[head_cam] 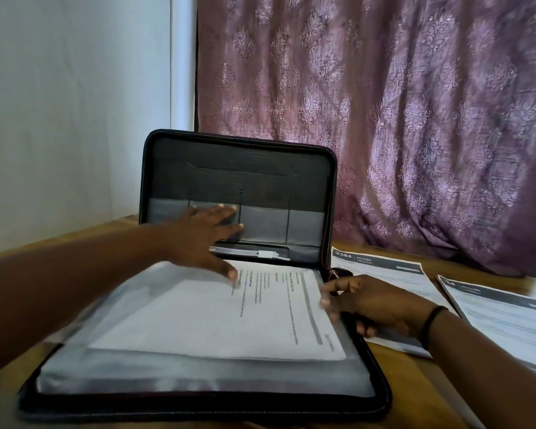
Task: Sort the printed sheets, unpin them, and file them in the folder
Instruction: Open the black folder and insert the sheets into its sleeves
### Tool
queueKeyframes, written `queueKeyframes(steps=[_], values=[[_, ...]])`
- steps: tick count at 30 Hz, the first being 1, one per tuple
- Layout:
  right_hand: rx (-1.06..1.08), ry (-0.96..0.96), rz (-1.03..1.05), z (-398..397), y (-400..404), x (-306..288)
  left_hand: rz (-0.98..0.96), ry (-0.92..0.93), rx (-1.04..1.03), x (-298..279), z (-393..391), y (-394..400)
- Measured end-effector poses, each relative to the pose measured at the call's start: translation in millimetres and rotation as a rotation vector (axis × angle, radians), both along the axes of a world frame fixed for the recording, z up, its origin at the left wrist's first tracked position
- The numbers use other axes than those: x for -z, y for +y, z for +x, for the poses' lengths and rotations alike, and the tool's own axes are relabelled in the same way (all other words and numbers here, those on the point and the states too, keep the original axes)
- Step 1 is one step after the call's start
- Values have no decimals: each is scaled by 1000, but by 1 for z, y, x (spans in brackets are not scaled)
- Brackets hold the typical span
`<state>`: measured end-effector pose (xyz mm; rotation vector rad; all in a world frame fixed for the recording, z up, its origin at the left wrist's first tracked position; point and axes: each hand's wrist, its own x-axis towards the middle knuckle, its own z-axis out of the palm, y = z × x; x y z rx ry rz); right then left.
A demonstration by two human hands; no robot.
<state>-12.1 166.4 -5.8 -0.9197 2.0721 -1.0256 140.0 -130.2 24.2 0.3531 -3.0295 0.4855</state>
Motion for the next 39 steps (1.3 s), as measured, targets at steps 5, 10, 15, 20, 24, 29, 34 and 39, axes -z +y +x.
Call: queueKeyframes(steps=[5, 10, 15, 20, 24, 29, 34, 39], values=[[118, 27, -31, 11, -5, -2, -293, 230, 94, -14, 47, -64], [210, -17, -54, 18, -4, -5, -284, 608, -3, 6, 80, -108], [222, -16, -4, 21, -3, -8, 609, 825, -53, 30, 70, -96], [77, -7, 13, 24, 2, -8, 978, 869, -56, 64, 51, -92], [27, -27, -45, 27, 4, -11, 1013, 910, -158, 63, 46, -93], [76, -55, -68, 31, 15, -26, 1136, 956, -149, 67, 46, -95], [155, -372, -225, 28, 29, -45, 1081, 909, -172, 70, 42, -103], [201, -505, -461, 31, 23, -54, 1122, 826, -180, 70, 42, -107]])
